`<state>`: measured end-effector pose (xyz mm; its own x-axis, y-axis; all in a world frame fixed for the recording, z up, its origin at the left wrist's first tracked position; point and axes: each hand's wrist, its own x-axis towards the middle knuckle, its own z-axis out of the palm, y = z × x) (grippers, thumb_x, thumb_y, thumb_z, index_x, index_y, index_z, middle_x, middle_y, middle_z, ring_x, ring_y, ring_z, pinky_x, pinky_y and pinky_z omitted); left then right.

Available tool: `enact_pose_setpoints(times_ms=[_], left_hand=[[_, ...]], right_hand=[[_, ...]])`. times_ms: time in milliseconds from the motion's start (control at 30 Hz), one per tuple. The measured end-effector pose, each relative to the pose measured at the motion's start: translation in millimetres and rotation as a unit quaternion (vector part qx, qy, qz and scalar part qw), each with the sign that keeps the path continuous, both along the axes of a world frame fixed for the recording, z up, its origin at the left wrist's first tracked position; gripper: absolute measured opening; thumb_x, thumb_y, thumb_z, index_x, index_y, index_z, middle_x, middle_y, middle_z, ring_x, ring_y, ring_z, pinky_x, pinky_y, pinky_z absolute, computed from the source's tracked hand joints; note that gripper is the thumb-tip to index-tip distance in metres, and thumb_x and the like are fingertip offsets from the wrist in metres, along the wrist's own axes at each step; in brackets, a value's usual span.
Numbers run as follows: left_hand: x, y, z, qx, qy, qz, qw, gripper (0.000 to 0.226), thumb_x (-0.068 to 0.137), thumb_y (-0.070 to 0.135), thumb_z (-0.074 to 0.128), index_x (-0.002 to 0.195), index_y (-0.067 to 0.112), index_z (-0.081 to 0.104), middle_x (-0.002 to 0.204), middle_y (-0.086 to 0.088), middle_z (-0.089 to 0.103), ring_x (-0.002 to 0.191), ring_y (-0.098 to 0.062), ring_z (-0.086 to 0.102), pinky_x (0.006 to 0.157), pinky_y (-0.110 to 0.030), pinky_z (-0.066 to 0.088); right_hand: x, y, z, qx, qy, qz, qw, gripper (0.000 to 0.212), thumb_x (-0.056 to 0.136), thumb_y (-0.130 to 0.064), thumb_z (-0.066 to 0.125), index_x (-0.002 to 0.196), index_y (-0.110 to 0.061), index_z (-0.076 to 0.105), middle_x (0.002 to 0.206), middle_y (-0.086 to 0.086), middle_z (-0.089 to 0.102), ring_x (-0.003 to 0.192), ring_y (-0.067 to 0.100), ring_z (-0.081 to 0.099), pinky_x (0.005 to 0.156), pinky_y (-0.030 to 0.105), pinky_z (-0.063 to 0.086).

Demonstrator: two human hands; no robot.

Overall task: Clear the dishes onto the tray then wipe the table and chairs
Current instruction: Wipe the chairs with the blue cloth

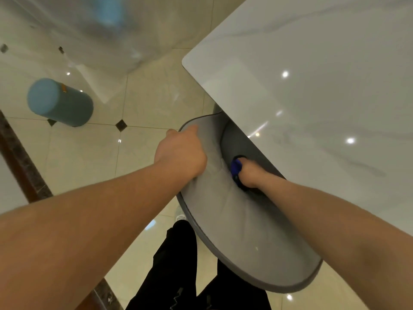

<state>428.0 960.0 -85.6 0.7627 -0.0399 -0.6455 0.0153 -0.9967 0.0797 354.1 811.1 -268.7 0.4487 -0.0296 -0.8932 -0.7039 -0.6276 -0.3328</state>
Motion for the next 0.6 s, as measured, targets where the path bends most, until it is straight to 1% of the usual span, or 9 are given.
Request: enact_pose_setpoints(times_ms=[67,133,200,267,333,433,500,567,600], left_hand=[[-0.8,1.1,-2.2,-0.003,-0.003,0.002,1.0,0.06,0.088,0.009,0.05,0.144,0.028,0.041,0.104,-0.008,0.034,0.081,-0.028,0.042,0.073,-0.031,0.037],[0.5,2.1,-6.6,-0.007,-0.013,0.001,1.0,0.06,0.089,0.011,0.05,0.145,0.028,0.041,0.103,-0.007,0.033,0.074,-0.025,0.039,0.071,-0.03,0.035],[2.3,4.8,-11.1,-0.005,-0.019,0.001,1.0,0.059,0.09,0.012,0.05,0.146,0.028,0.04,0.102,-0.006,0.032,0.063,-0.018,0.032,0.063,-0.027,0.032],[3.3,7.6,-13.7,0.003,-0.019,0.001,1.0,0.06,0.09,0.011,0.051,0.146,0.028,0.039,0.102,-0.006,0.031,0.06,-0.013,0.027,0.051,-0.026,0.026],[2.9,7.2,-12.0,0.004,-0.012,0.004,1.0,0.06,0.09,0.01,0.051,0.146,0.028,0.039,0.102,-0.006,0.032,0.06,-0.014,0.028,0.049,-0.023,0.024],[1.2,5.5,-8.5,0.004,-0.004,0.012,1.0,0.059,0.089,0.01,0.05,0.144,0.028,0.041,0.103,-0.006,0.032,0.061,-0.015,0.03,0.05,-0.025,0.026],[0.6,3.3,-5.1,0.001,-0.003,0.008,1.0,0.058,0.088,0.011,0.05,0.143,0.028,0.042,0.103,-0.006,0.033,0.062,-0.017,0.033,0.051,-0.026,0.027],[0.9,3.0,-4.1,0.001,-0.004,0.008,1.0,0.057,0.088,0.012,0.049,0.143,0.028,0.042,0.103,-0.006,0.033,0.066,-0.02,0.037,0.051,-0.026,0.027],[0.9,3.0,-3.9,0.0,-0.004,0.009,1.0,0.057,0.089,0.013,0.049,0.143,0.029,0.042,0.103,-0.005,0.032,0.066,-0.019,0.036,0.051,-0.026,0.027]], right_hand=[[0.8,-5.6,-46.7,-0.017,0.021,-0.003,1.0,0.057,0.096,-0.01,0.06,0.15,-0.011,0.043,0.148,0.018,0.048,0.132,0.036,0.049,0.107,0.036,0.04],[-1.2,-13.5,-88.9,-0.061,0.017,0.028,0.998,0.059,0.091,-0.021,0.061,0.147,-0.011,0.045,0.147,0.018,0.05,0.131,0.038,0.051,0.109,0.041,0.042],[-4.9,-9.0,-112.1,-0.051,-0.01,0.037,0.998,0.056,0.091,-0.025,0.057,0.145,-0.011,0.047,0.146,0.016,0.052,0.128,0.037,0.053,0.107,0.04,0.042],[-6.5,4.9,-102.6,0.022,-0.025,0.052,0.998,0.041,0.098,-0.022,0.059,0.137,-0.01,0.058,0.139,0.013,0.06,0.121,0.031,0.058,0.098,0.028,0.042],[-6.2,9.9,-88.6,0.041,-0.015,0.072,0.996,0.037,0.098,-0.022,0.062,0.134,-0.014,0.063,0.135,0.011,0.064,0.119,0.028,0.06,0.092,0.023,0.041],[8.0,4.4,-70.5,-0.03,0.049,0.198,0.979,0.037,0.102,-0.022,0.049,0.133,-0.006,0.061,0.139,0.016,0.06,0.121,0.033,0.059,0.102,0.033,0.046],[15.4,0.1,-59.4,-0.065,0.111,0.262,0.956,0.042,0.101,-0.026,0.047,0.136,-0.006,0.058,0.145,0.017,0.052,0.124,0.034,0.055,0.11,0.04,0.042],[22.2,4.2,-65.7,-0.08,0.122,0.21,0.967,0.046,0.102,-0.032,0.042,0.141,-0.009,0.053,0.148,0.016,0.047,0.132,0.035,0.048,0.113,0.044,0.037],[28.2,6.9,-77.8,-0.079,0.09,0.145,0.982,0.044,0.1,-0.036,0.042,0.135,-0.014,0.059,0.143,0.016,0.052,0.127,0.037,0.052,0.11,0.045,0.04]])
